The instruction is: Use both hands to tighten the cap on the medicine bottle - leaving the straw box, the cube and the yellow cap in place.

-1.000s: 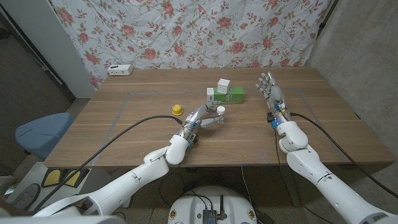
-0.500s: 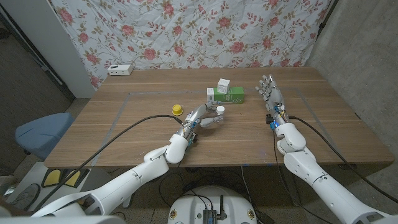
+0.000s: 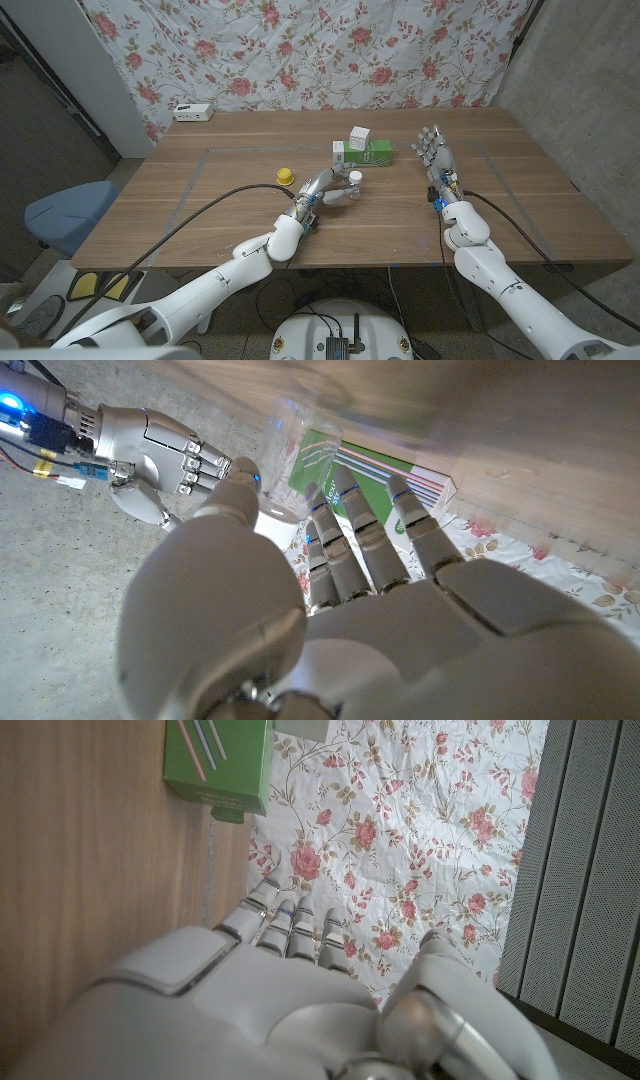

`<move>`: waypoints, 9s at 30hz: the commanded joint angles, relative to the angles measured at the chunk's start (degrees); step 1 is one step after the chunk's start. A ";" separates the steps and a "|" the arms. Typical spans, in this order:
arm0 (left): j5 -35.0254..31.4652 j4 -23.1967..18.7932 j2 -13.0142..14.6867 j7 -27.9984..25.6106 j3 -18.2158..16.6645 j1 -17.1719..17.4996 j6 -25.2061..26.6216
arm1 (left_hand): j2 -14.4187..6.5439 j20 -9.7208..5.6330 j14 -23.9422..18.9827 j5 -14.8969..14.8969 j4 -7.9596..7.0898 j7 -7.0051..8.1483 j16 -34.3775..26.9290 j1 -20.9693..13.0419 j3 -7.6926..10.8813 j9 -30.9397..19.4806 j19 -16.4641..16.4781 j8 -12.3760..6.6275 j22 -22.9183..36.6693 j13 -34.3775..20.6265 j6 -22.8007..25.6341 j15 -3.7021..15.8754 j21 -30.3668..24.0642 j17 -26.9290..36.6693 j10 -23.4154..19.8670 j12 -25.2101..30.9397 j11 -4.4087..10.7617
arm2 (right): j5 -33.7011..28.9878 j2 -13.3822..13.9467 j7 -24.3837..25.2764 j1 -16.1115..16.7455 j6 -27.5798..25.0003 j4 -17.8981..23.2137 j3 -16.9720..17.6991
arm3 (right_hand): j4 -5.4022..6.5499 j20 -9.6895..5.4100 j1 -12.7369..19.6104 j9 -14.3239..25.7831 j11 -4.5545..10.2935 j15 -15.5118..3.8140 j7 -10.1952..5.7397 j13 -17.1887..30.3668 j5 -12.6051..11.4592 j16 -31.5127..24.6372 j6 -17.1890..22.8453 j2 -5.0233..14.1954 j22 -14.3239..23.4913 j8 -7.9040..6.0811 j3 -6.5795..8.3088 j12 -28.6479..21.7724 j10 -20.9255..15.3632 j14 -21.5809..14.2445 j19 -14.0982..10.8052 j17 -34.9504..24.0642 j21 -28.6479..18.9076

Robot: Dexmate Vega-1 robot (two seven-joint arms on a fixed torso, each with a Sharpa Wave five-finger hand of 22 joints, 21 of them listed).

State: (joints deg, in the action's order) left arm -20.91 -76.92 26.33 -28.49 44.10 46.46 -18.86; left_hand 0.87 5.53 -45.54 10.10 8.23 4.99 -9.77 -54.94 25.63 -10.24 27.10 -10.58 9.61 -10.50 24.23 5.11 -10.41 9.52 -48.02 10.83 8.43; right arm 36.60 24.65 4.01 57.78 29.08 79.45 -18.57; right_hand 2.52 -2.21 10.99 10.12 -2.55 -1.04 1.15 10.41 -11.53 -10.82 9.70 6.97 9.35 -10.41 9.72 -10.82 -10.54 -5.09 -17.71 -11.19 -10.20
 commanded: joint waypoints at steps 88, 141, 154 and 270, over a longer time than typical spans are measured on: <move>1.98 4.85 -0.94 1.35 1.66 -0.46 -1.69 | -0.38 -0.68 1.62 0.48 0.09 0.55 0.20 0.68 -0.92 -0.06 -1.63 0.03 0.14 -0.13 -0.55 7.62 -0.20 -0.23 -0.48 0.14 2.22 | 0.66 -0.50 1.05 0.68 -1.53 -1.13 -0.32 | -0.09 -2.20 -0.94 0.11 3.75 -0.64 -1.64 0.02 -0.23 -0.30 6.08 0.22 0.20 -1.07 1.90 -0.34 -3.16 0.99 2.52 -0.01 -0.17; 1.99 -2.70 2.10 1.44 -0.85 2.98 2.09 | 3.06 1.66 18.61 1.49 -1.79 5.12 0.14 5.60 -10.01 0.03 -8.73 0.00 0.13 0.04 -5.64 5.22 0.38 -0.06 16.56 -0.59 -0.10 | 0.34 -1.55 0.93 0.22 -0.71 -3.02 -0.91 | -0.08 -1.90 -1.22 0.17 3.99 -0.34 -2.23 0.06 -0.20 -0.42 5.52 0.16 0.20 -0.48 2.38 0.14 -2.44 1.06 2.66 0.02 -0.38; 2.28 -4.10 2.33 1.27 -1.70 3.29 1.28 | 3.02 1.03 21.24 1.79 -2.19 5.42 0.24 6.69 -11.01 0.04 -10.04 0.10 0.07 0.09 -5.83 4.92 0.27 -0.07 19.40 -0.73 0.09 | -0.19 -1.52 1.68 0.44 -0.60 -2.75 -0.90 | -0.10 -2.13 -1.29 0.18 3.95 -0.55 -2.26 0.06 -0.20 -0.45 5.37 0.10 0.19 -0.41 2.47 0.18 -2.26 1.02 2.63 0.03 -0.43; 28.84 -2.51 -0.80 9.56 -17.13 7.49 -9.55 | -10.48 2.55 32.70 1.05 -12.56 -0.82 0.15 22.48 -11.93 0.07 -13.91 0.79 0.38 0.06 -12.97 -3.83 -0.26 0.18 32.55 -0.56 -5.40 | -2.87 0.01 1.33 -2.39 -1.20 -2.73 -1.51 | 0.30 -3.68 -2.93 0.17 2.20 -1.91 -1.40 0.02 -0.44 -0.43 0.91 -0.45 0.13 -0.19 3.22 0.01 0.70 1.85 1.88 0.09 -0.60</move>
State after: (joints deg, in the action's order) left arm 4.95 -79.41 26.17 -19.47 27.59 53.46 -30.57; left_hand -9.43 8.30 -13.39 11.22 -3.76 4.18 -9.77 -33.15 13.43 -10.14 13.66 -9.70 9.73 -10.42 11.72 1.41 -10.64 9.60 -15.95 10.39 2.97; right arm 33.44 24.58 5.11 55.53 28.12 77.76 -20.29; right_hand 2.47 -2.12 7.99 10.13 -0.53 -2.05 -0.31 10.41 -11.53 -11.04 10.53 6.95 9.34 -10.41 12.68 -10.42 -9.51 -2.84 -15.38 -10.92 -10.41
